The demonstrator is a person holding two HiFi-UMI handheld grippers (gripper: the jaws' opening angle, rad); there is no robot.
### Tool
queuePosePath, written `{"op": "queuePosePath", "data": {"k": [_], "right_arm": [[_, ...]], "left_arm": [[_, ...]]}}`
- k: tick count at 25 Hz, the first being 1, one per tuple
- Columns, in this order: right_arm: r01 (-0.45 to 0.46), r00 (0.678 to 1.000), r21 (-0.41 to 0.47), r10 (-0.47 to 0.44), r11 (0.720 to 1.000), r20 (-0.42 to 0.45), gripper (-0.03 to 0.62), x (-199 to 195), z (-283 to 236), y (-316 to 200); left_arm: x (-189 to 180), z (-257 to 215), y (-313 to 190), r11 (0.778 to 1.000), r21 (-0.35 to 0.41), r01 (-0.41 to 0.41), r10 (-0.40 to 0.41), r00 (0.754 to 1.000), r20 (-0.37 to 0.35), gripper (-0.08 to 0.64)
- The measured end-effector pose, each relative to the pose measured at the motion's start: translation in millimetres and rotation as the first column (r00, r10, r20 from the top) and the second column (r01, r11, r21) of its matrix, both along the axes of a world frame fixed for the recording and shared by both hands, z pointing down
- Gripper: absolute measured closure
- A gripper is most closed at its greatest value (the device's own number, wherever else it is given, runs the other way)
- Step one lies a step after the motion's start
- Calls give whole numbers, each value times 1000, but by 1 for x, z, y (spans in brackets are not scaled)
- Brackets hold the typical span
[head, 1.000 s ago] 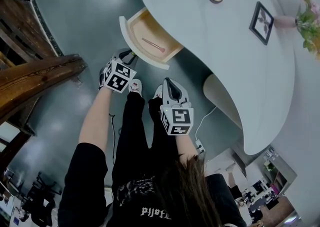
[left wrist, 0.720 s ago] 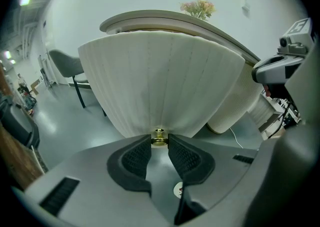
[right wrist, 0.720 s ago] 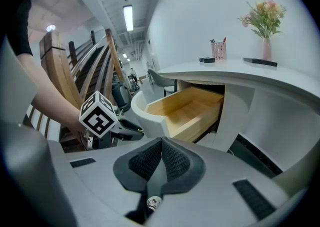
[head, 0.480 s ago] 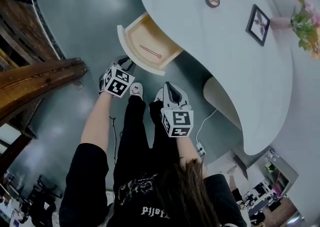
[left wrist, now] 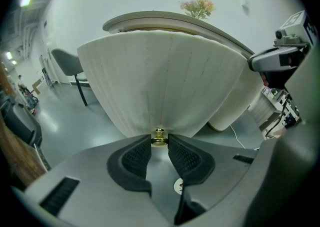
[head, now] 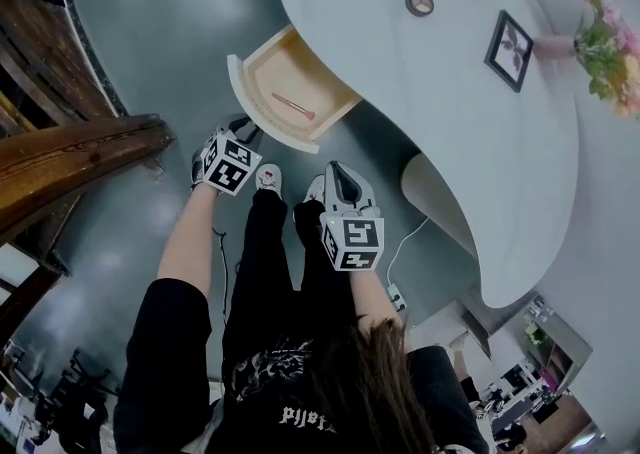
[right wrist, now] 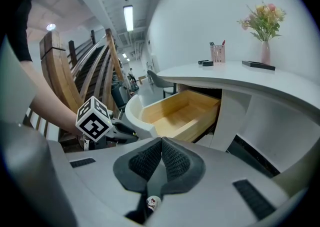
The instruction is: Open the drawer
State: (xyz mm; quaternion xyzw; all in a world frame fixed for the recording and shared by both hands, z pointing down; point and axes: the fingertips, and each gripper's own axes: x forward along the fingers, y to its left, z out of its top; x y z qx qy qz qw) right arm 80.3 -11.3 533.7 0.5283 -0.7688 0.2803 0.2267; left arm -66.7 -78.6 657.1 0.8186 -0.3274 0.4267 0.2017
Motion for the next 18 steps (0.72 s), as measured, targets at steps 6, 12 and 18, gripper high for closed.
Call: {"op": "queuePosePath", "data": {"k": [6,12,18], "right_arm": [[6,1000,-4,-6,1000,4,568,-4,-1,0],[11,1000,-16,-11,1000,11,568,-8,-2,7],[10,1000,-18,-10,1000,1,568,-4,-4,14]], "left_arm": [[-5,-1,2,1000,-5,15,-15,1000,3,443],[-10,-1,7,1000,-14,14,-14,1000,14,443],[-9,-3,4,993,-8,116,-116,993,-38,443]]}}
